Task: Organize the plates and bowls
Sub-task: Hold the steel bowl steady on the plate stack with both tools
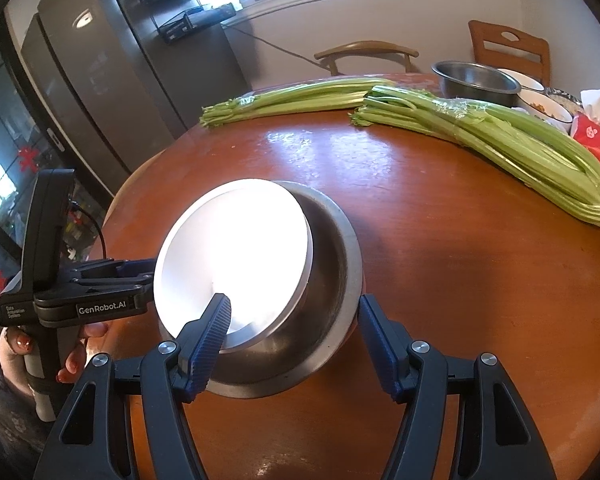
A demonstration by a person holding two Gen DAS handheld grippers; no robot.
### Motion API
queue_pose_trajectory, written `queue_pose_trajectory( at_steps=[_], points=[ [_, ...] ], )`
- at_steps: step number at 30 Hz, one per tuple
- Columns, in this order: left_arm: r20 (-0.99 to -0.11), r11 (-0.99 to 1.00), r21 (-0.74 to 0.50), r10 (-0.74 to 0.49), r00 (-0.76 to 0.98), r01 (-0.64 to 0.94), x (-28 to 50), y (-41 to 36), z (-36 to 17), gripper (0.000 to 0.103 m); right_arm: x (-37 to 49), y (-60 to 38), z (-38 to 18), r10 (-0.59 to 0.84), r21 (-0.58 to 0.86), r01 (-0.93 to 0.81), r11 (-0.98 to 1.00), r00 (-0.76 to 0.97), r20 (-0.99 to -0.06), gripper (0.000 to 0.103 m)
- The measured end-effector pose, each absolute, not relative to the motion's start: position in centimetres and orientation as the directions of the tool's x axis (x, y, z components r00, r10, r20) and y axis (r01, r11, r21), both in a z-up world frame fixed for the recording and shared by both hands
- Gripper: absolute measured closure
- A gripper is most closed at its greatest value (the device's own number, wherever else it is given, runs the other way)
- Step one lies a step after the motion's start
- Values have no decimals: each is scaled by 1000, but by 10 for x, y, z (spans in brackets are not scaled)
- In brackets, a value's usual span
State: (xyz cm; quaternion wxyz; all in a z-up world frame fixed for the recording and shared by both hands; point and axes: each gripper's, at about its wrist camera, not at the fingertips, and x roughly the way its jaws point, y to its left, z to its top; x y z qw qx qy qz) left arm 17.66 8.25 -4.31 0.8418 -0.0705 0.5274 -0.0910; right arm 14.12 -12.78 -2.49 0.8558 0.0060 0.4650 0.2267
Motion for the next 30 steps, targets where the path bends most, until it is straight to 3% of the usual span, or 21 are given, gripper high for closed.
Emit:
queue_pose_trajectory(
  at_steps=[30],
  points=[
    [-871,977,-200,-213,443,77,173,81,-41,50,139,-124,-24,365,196,-368,909,474,-802,35]
  ],
)
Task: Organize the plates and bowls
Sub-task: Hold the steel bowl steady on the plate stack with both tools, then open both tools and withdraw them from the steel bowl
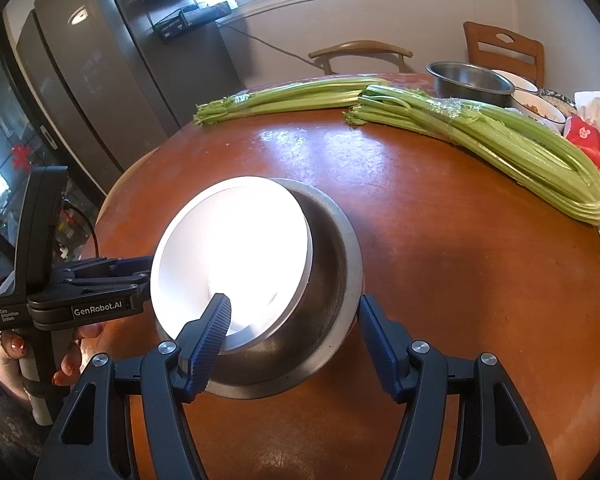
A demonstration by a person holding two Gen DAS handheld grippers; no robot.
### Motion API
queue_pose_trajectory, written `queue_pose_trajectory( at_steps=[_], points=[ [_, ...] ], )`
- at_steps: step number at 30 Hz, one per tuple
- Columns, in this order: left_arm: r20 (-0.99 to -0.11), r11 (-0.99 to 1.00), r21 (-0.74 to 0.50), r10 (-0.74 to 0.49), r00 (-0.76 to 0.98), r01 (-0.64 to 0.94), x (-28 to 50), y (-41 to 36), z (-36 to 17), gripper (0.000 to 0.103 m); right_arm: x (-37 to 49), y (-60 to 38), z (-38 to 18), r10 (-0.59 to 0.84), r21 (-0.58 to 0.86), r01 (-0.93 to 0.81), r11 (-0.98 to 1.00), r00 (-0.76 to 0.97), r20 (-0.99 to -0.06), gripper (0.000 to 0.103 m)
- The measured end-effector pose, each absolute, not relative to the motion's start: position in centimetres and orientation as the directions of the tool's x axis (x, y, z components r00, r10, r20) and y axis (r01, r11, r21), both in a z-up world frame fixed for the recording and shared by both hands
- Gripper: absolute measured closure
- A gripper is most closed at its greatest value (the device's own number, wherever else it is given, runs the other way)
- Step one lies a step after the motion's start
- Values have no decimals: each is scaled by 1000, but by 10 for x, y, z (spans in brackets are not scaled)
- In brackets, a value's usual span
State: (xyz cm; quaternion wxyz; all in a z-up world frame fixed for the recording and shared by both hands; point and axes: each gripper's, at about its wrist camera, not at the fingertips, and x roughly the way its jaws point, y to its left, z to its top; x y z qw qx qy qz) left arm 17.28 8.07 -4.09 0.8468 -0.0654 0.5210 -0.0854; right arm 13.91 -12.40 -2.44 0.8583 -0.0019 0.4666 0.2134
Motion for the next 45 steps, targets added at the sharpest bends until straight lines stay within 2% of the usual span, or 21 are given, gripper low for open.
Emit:
queue_pose_trajectory(
  at_steps=[26,45],
  points=[
    [-857,978,-204,-194,477,32,162,94,-30,49,130,-127,-15,336,158,-358,920,516,-788,35],
    [-810,994,-113,-98,578,10,113,74,-2,49,102,-133,-1,323,125,-360,925,566,-759,35]
  ],
)
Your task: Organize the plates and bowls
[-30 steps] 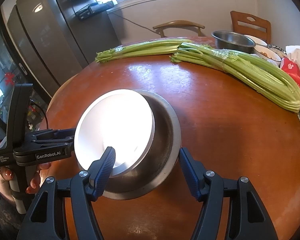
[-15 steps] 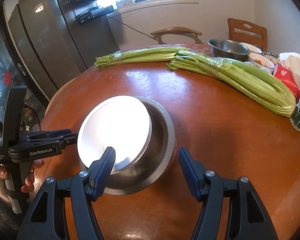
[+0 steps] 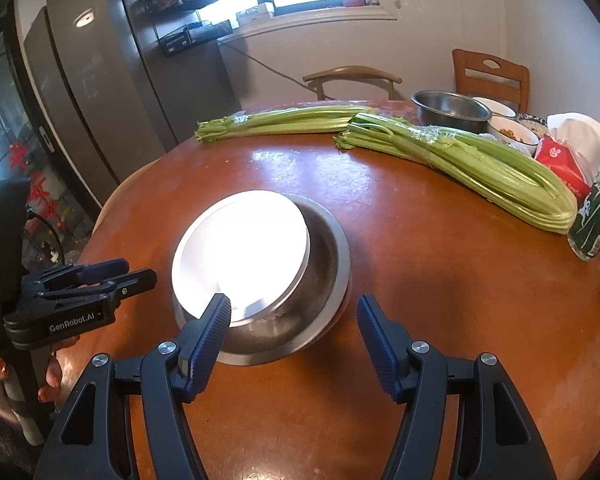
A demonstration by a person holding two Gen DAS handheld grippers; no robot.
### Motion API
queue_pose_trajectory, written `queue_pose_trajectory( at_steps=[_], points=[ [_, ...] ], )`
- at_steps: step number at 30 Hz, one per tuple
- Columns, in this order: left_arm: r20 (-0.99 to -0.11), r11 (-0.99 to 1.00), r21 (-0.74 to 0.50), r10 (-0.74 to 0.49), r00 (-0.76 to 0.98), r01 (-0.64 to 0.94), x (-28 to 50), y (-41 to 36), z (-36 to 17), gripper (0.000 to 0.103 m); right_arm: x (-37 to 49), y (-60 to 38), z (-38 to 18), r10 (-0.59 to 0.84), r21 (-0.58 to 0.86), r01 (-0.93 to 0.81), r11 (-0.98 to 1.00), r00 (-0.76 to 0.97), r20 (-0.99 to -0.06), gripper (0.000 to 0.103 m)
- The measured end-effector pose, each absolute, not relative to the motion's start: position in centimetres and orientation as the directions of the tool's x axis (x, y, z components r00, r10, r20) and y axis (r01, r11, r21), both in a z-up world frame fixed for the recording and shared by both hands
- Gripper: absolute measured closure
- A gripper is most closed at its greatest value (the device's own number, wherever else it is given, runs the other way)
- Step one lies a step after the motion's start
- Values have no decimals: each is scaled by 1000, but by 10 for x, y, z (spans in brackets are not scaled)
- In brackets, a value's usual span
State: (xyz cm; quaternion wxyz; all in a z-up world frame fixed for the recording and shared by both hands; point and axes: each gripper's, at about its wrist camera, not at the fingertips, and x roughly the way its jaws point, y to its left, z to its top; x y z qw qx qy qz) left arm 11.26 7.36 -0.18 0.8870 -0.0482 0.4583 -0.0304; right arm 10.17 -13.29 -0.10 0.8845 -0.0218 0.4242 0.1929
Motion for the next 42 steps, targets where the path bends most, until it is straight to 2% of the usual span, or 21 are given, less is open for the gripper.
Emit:
queue_pose_trajectory(
  at_steps=[18,34,42],
  points=[
    [-757,996,-79,-27,652,-50,52,34,3,48,51,-141,-6,305,74,-366,928,626,-718,35],
    [-761,997,-56,-8,649,-53,5,12,-12,46,-8,-149,-28,277,71,-330,941,635,-721,33],
    [-761,998,-40,1,649,-49,3,10,-11,46,-11,-151,-27,272,73,-317,946,647,-713,33]
  ],
)
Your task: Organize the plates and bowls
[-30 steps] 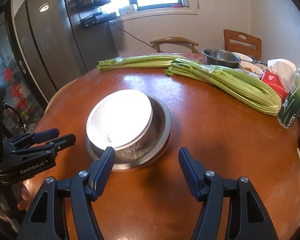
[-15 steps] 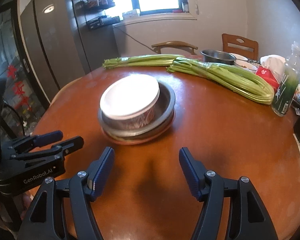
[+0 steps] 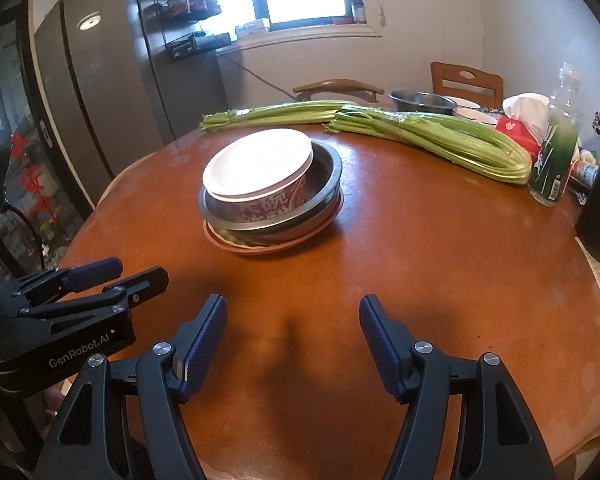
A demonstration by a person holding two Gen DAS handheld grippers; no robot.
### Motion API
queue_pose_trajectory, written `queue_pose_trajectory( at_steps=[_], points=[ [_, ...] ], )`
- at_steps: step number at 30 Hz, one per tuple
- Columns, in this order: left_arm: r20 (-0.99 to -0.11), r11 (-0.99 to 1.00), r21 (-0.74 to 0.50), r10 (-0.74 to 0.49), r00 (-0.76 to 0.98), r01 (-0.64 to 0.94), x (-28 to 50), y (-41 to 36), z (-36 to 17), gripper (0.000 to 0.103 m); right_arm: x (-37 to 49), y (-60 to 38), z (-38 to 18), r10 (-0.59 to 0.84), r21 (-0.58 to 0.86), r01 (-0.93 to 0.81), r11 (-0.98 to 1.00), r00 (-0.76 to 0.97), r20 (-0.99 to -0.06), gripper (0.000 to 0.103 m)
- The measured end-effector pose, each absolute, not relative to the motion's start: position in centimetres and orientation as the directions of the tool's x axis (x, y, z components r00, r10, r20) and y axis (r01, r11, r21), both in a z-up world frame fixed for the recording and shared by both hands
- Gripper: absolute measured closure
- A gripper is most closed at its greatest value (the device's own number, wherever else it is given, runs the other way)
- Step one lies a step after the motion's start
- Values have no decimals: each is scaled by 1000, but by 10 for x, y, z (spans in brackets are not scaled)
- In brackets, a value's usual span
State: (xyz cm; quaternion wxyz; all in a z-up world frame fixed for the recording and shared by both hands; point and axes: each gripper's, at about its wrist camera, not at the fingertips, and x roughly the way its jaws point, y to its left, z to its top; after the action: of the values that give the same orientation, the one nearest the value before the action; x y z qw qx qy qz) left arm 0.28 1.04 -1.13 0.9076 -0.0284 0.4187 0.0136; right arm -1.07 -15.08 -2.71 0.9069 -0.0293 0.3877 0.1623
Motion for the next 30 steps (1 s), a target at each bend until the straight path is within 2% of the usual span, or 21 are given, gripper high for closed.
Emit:
queue_pose_trajectory(
  at_steps=[30],
  points=[
    [-767,999,-13,19,641,-46,3,4,-12,45,-10,-150,-32,263,79,-304,949,633,-728,33]
  ],
)
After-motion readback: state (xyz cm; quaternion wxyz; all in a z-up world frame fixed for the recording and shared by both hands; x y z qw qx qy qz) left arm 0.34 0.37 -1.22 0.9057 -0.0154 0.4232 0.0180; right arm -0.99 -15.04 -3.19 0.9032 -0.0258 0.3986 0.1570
